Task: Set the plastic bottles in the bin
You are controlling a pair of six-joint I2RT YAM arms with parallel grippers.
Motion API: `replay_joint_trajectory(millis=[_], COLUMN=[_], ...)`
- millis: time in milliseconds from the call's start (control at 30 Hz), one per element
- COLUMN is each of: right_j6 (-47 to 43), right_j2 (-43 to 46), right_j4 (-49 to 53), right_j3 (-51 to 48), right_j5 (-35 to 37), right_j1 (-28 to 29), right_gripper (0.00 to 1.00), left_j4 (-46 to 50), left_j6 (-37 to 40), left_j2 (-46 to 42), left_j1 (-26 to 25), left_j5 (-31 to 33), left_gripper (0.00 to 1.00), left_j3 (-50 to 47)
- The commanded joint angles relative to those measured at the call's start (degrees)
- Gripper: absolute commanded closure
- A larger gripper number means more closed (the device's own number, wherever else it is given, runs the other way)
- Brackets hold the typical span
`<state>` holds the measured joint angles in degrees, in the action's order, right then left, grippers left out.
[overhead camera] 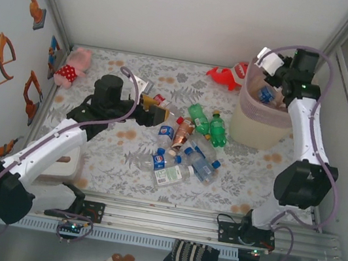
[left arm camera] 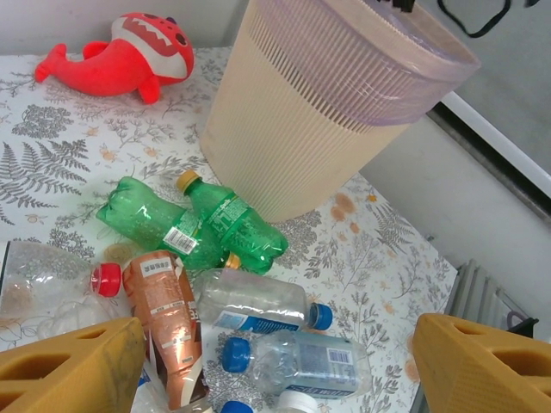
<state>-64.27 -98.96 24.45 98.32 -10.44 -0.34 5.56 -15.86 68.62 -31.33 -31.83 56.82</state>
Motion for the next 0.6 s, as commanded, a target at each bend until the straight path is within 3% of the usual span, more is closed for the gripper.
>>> replay_joint_trajectory(millis=[0,300,367,500,567], right_j6=[-6.09,-8.81,-7.82,-5.15,-3.79], right_j2=[-1.23,-4.41,-4.00,-1.61,-0.21], right_j4=[1.01,-2.28,-2.11,-1.61,-1.85], right_j3=[1.03,-1.20,-1.20,-1.29,-1.46], right_j5=[3.17,4.36,3.16,0.61,-0.11], right_j1=[0.25,0.11,0.08,0.16,0.16], right_gripper=[0.89,0.72,0.63,0.34,0.33], left_j4=[-1.48,-2.00,-2.24,-2.27,-2.09], left_j6=[-0.12,-0.66,-0.88,-0.97,-0.93], left_j2=[-0.05,-1.11,-1.54,-2.24,-2.19], left_j1=[0.53,0.82,0.77,0.86,0.91], left_j5=[-2.17,-1.92,-1.83,-1.65,-1.65], left_gripper=[0.19,0.19,0.19,0.19,0.19], left_j3=[-0.16,-1.40,-1.67,-2.08,-1.99])
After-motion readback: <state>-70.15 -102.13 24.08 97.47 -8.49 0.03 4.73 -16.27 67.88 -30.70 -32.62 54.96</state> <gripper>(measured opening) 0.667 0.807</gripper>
